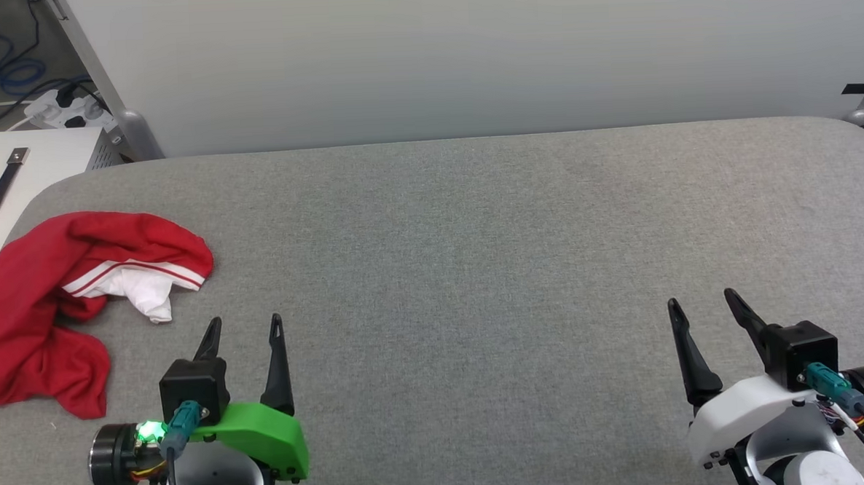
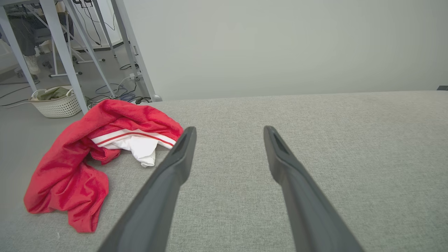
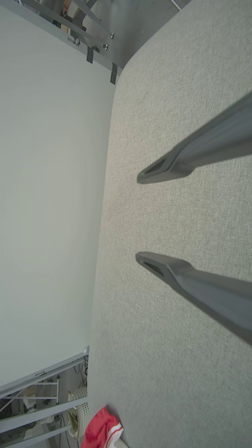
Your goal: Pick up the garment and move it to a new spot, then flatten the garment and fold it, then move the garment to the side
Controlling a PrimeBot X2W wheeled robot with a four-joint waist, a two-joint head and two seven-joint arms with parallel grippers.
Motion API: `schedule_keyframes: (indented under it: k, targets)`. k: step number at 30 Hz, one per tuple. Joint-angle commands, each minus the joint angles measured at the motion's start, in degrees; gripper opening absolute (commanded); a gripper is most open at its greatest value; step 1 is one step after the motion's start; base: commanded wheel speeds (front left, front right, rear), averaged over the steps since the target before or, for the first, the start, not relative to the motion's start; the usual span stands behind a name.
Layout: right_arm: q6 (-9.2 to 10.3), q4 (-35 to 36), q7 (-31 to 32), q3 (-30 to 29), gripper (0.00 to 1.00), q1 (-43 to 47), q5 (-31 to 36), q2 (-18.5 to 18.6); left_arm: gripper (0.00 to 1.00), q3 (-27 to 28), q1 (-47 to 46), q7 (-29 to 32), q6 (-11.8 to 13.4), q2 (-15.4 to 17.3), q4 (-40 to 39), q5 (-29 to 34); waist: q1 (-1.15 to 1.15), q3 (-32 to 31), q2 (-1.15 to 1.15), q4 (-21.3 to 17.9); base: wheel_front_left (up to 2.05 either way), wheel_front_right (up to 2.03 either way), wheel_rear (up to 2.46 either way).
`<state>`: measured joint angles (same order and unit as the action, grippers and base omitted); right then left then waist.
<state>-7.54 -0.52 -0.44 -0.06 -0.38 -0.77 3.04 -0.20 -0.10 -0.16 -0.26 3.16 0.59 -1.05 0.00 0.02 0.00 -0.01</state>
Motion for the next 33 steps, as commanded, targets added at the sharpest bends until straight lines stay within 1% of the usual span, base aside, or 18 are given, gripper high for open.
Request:
schedule_keyframes:
  k: [1,33]
  targets:
    - [0.0,-0.22,-0.62,-0.19,1.0,0.14,-0.45,-0.01,1.0,-0.14,0.03,-0.71,-0.12,-0.02,0.3,-0.42,0.0,0.01,0.0,0.0,0.0,0.0,0.0]
    - [0.02,0.1,-4.35,-0.76,1.0,0.68,-2.29,-0.05,1.0,-1.26,0.36,-4.5,-1.65,-0.09,2.5,-3.73,0.0,0.02,0.0,0.17,0.0,0.0,0.0]
